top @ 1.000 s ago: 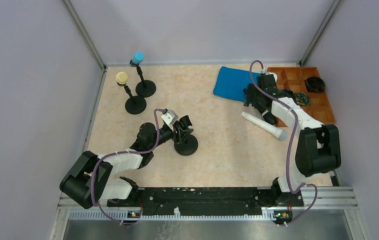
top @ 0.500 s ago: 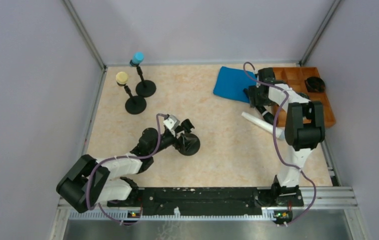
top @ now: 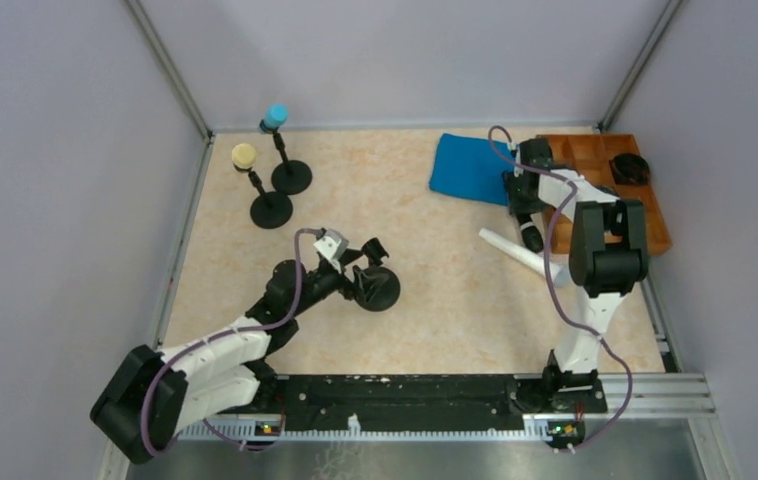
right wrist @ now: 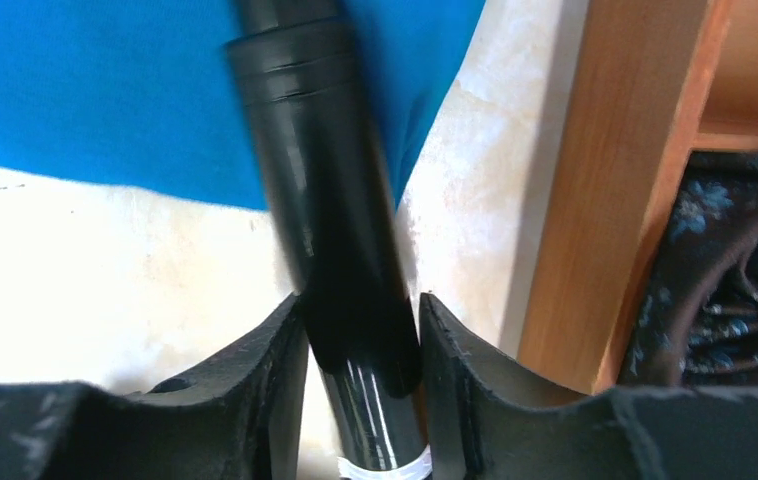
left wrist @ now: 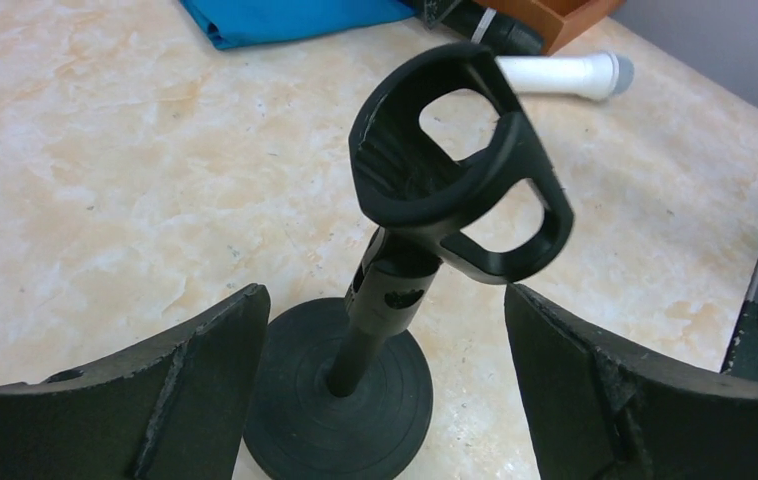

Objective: Attach the microphones to the stand

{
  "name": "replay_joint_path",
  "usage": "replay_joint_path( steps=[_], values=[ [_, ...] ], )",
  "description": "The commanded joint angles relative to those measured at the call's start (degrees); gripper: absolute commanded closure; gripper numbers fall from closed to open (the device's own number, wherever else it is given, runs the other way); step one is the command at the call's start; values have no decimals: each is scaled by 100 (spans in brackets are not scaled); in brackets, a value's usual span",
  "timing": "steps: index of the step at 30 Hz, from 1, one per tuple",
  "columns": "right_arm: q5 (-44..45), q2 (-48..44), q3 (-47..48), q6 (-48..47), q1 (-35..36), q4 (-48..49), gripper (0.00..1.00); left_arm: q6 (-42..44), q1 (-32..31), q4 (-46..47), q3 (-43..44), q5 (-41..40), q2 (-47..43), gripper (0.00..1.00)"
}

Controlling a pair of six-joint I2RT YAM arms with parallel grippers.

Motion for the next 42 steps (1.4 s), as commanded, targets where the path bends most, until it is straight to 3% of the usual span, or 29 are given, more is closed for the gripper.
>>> replay_joint_path(
  steps=[1, 5, 11, 16, 19, 25, 33, 42],
  values=[
    [152, -811, -343, 29, 19, 797, 69, -321, -26, -760, -90, -224, -827, 7],
    [-31, -1322, -554, -162, 26, 1191, 88, -595, -21, -1617, -6, -545, -1610, 7],
    [101, -2205, -889, -346, 74, 1790, 99, -745, -25, -2685, 190, -758, -2545, 8],
    [-701, -3098, -1222, 18, 178, 2008, 100, -466, -24, -3389, 690, -847, -2988, 8],
    [-1144, -3563, -1487, 201, 615, 1824, 100, -390, -25, -3538, 1051, -829, -3045, 5],
    [-2043, -4723, -2422, 200, 1952, 2369, 100, -519, -27, -3444, 2008, -752, -2881, 1],
    [-3248, -6160, -3599, 1166, 2936, 5250, 100, -994, -26, -3292, 3227, -482, -2055, 1],
    [-3680, -6043, -3564, 1888, 3545, 6115, 100, -1599, -24, -1802, 3182, 353, -1535, 1]
  ],
)
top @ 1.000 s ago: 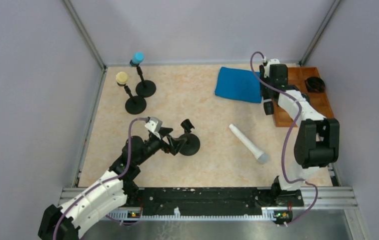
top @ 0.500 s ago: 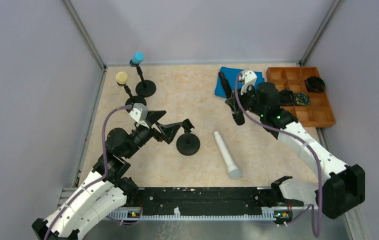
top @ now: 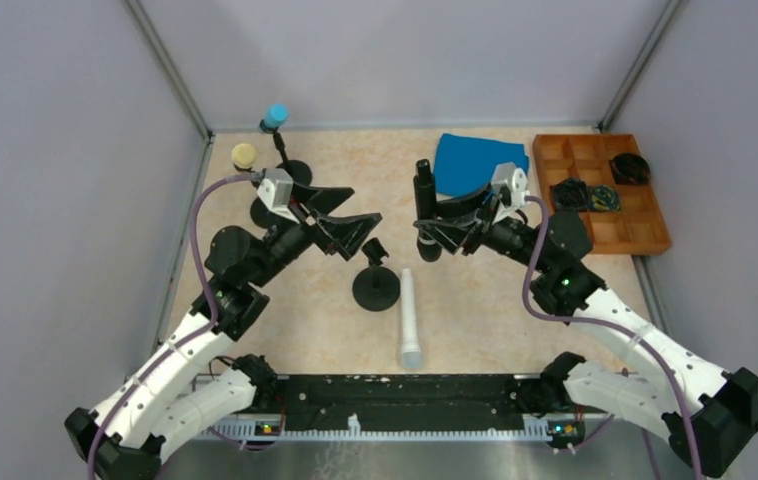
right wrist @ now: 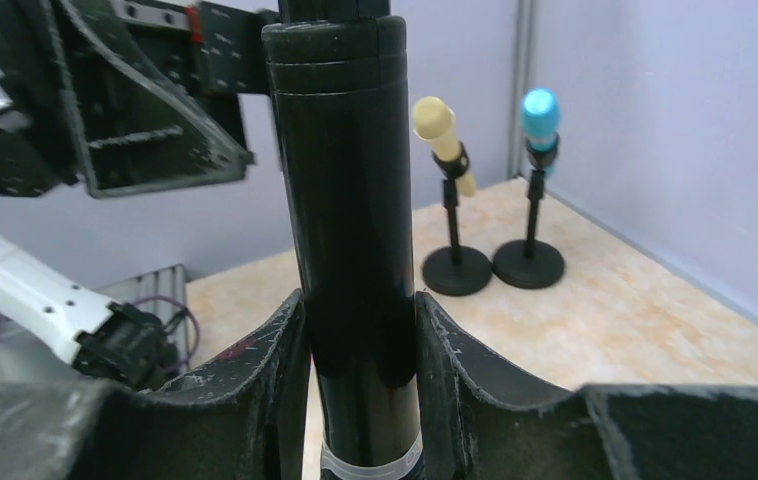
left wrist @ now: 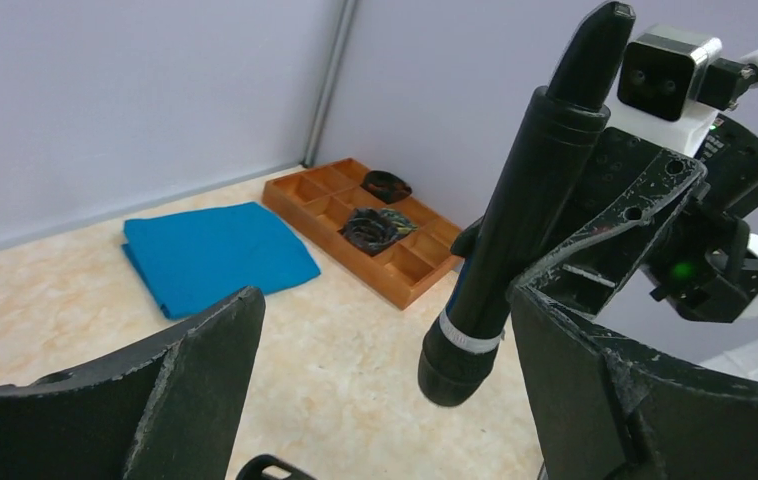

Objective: Attach the microphones to the stand

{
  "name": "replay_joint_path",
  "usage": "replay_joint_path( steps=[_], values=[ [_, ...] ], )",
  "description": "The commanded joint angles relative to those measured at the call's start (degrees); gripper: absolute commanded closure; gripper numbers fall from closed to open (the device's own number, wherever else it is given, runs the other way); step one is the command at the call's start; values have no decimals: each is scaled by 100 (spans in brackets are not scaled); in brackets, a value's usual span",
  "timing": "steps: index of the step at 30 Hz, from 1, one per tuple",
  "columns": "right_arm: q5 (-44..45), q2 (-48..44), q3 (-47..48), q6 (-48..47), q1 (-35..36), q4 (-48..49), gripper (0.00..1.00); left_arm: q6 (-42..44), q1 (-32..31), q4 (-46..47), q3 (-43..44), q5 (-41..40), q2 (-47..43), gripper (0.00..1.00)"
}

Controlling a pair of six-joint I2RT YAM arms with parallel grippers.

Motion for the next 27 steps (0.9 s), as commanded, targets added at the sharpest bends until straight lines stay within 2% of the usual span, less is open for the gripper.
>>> replay_joint_path(
  steps=[1, 5, 8, 14, 22, 27],
  values=[
    [-248, 112, 159, 474, 287, 794, 100, -303, -23, 903, 103, 578, 236, 1],
    [-238, 332, 421, 416, 473, 324, 100, -282, -28, 1492, -7, 947, 314, 1],
    [-269, 464, 460, 561, 535, 359, 100, -222, -27, 1901, -113, 1221, 297, 1],
    [-628, 698, 639, 583, 668, 324, 100, -134, -34, 2133, -124, 1555, 414, 2],
    [-1169, 793, 856, 470, 784, 221, 100, -124, -30, 2056, -140, 1628, 575, 14],
    [-1361, 923, 1152, 39, 919, -430, 100, -115, -38, 2084, -45, 1837, 617, 17]
  ],
)
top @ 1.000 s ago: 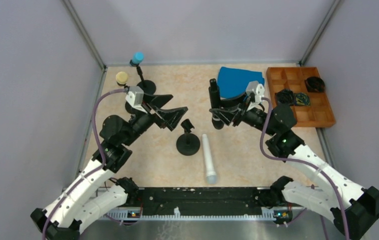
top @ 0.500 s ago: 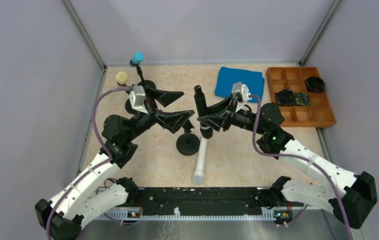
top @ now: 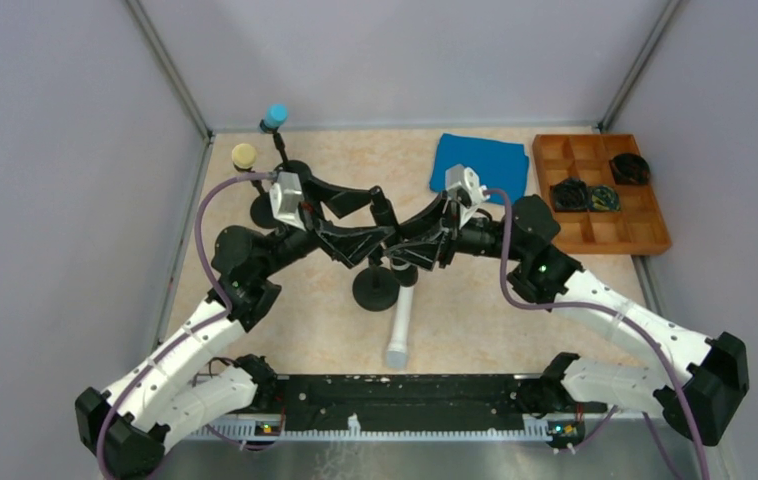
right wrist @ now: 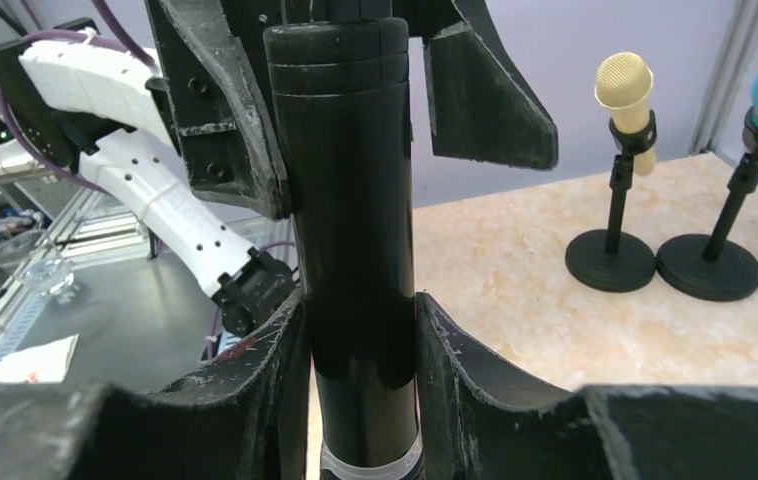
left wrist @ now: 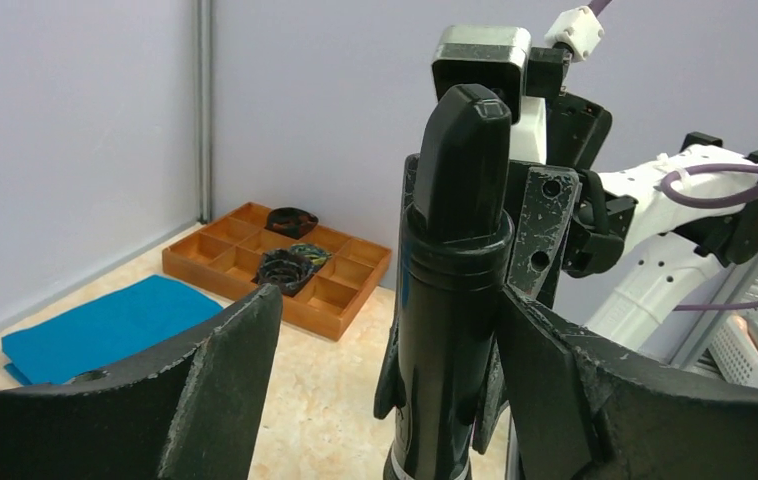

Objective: Attach the microphones to the stand

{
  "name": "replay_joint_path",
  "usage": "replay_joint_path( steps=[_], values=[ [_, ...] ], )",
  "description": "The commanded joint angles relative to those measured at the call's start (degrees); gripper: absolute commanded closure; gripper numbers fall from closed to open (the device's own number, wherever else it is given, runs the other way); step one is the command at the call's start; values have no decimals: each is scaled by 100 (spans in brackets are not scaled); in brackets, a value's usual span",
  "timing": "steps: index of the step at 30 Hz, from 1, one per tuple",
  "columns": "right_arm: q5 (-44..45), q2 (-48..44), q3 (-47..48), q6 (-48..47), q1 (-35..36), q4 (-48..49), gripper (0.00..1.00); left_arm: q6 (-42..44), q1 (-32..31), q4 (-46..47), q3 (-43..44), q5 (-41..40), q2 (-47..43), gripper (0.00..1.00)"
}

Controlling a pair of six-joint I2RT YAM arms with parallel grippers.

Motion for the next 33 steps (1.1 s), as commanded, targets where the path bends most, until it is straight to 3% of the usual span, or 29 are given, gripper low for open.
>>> replay_joint_path(
  steps=[1, 12, 17, 22, 28, 33],
  values=[
    [-304, 109, 580, -508, 208, -486, 100, 75, -31, 268, 95, 278, 16, 19],
    [-181, 145, 841, -1216, 319, -1271, 100, 47, -26, 221, 166, 841, 105, 49],
    [-81, 149, 1019, -1556, 328, -1715, 93, 190, -25, 289, 108, 1043, 102, 73],
    [172, 70, 1029, -1518, 324, -1740, 62, 473, -29, 566, -42, 1143, 144, 99],
    [798, -346, 850, -1358, 327, -1710, 29, 1252, -24, 909, -144, 1217, 273, 100],
    [1612, -1104, 481, -1316, 326, -1503, 19, 2079, -26, 1245, -333, 962, 303, 100]
  ],
)
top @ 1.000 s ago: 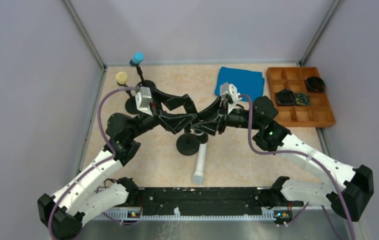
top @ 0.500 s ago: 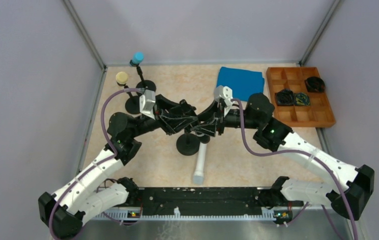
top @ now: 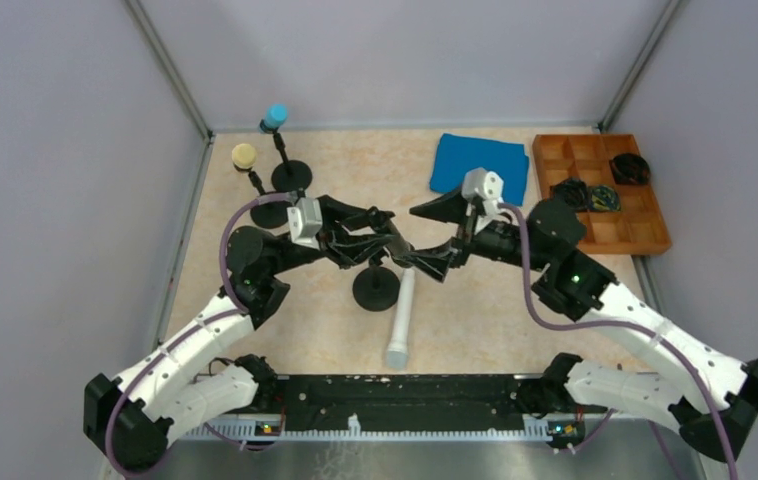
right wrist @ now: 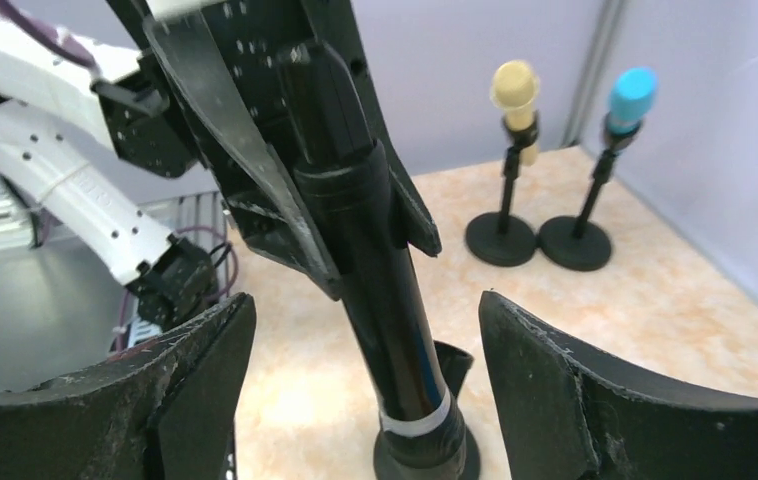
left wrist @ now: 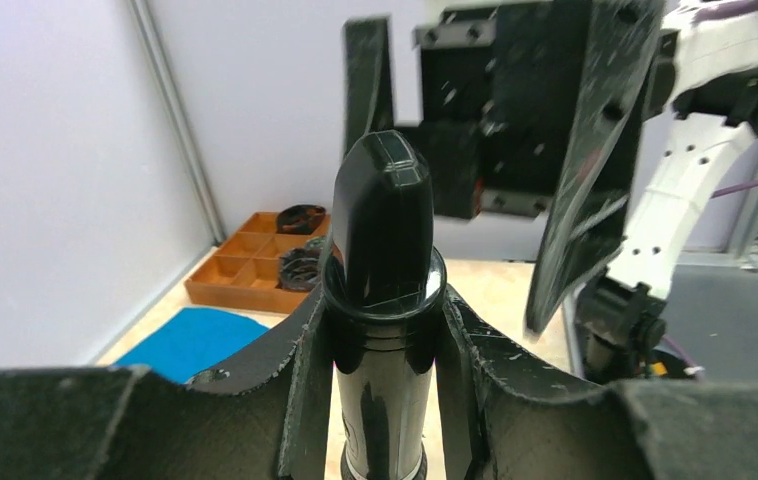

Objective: Attach the microphones to the stand

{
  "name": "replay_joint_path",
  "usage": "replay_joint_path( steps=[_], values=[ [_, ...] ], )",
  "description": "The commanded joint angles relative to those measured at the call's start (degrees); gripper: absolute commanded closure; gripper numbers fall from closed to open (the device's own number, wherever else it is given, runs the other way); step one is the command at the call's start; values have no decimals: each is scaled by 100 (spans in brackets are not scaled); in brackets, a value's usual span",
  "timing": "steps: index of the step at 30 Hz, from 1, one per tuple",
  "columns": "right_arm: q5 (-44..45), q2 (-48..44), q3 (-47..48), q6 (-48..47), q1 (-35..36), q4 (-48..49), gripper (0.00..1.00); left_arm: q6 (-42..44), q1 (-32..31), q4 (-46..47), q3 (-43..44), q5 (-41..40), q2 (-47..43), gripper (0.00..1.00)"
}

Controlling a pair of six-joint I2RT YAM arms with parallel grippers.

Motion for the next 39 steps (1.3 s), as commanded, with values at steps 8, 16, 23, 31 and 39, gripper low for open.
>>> replay_joint_path(
  steps=[8, 16, 23, 31, 39],
  values=[
    [3013, -1459, -457, 1903, 66, 421, 19, 3126, -5, 1692, -654, 638, -154, 100],
    [3408, -992, -599, 5598, -170, 346, 26, 5226, -10, 2097, -622, 1390, 77, 100],
    [1487, -253, -970, 7785, -777, 1980, 28, 6799, -7, 559, -237, 1854, -100, 100],
    [744, 436, -977, 8384, -778, 2595, 28, 7188, -13, 352, -74, 2043, 48, 100],
    [512, 899, -839, 8542, -780, 2837, 32, 7276, -44, 424, 134, 2401, 357, 100]
  ],
)
